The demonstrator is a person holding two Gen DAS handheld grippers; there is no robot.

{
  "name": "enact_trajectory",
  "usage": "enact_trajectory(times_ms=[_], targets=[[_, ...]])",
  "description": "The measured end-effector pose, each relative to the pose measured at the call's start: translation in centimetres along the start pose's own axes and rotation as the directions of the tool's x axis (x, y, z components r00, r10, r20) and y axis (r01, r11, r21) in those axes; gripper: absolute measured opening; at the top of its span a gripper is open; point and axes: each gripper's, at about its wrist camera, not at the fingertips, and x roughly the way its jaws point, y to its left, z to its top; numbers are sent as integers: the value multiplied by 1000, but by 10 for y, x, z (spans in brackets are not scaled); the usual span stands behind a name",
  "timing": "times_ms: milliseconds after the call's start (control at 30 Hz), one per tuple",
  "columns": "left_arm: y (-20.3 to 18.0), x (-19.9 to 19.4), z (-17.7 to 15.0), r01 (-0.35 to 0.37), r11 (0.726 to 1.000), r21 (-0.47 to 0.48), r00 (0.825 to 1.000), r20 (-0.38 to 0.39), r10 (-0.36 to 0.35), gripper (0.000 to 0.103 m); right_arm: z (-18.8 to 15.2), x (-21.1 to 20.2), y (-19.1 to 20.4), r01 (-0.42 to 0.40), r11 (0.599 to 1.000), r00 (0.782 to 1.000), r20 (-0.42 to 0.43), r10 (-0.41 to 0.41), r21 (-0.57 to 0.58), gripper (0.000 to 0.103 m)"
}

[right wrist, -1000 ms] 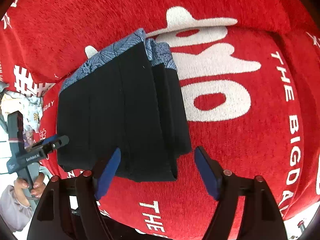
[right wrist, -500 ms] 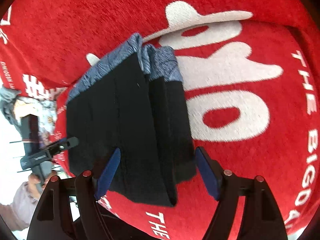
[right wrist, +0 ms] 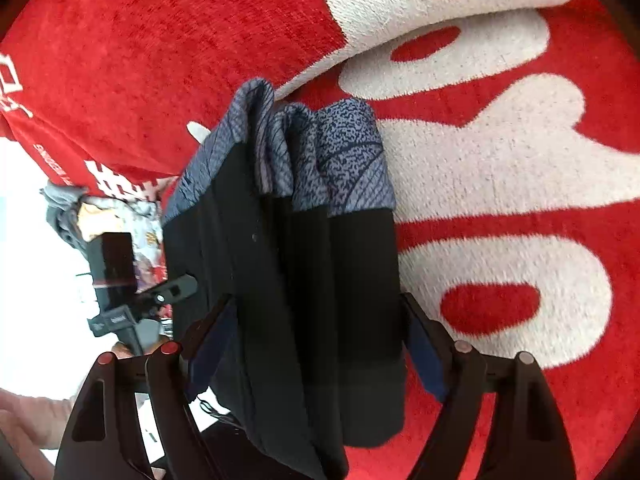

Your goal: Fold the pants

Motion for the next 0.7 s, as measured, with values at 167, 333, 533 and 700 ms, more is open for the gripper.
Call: enact_trajectory(times_ms=[167, 333, 533, 700], targets=[[2, -6, -2, -11, 1000, -1, 1000, -1, 11, 103, 4, -4, -4, 12, 1000, 1000, -20, -12, 20, 82], [-15, -18, -10, -22, 999, 28, 998, 57, 21, 83, 4, 3, 15, 26, 999, 1000, 3, -26, 20, 58], [-20, -49, -26, 2, 999, 50, 995, 101, -7, 65, -9, -15, 32, -25, 999, 999, 48, 24, 22, 47], [-14, -79, -43, -40, 996, 78, 993, 112, 31, 65, -29, -16, 61, -63, 998, 997, 35, 63, 8, 43]])
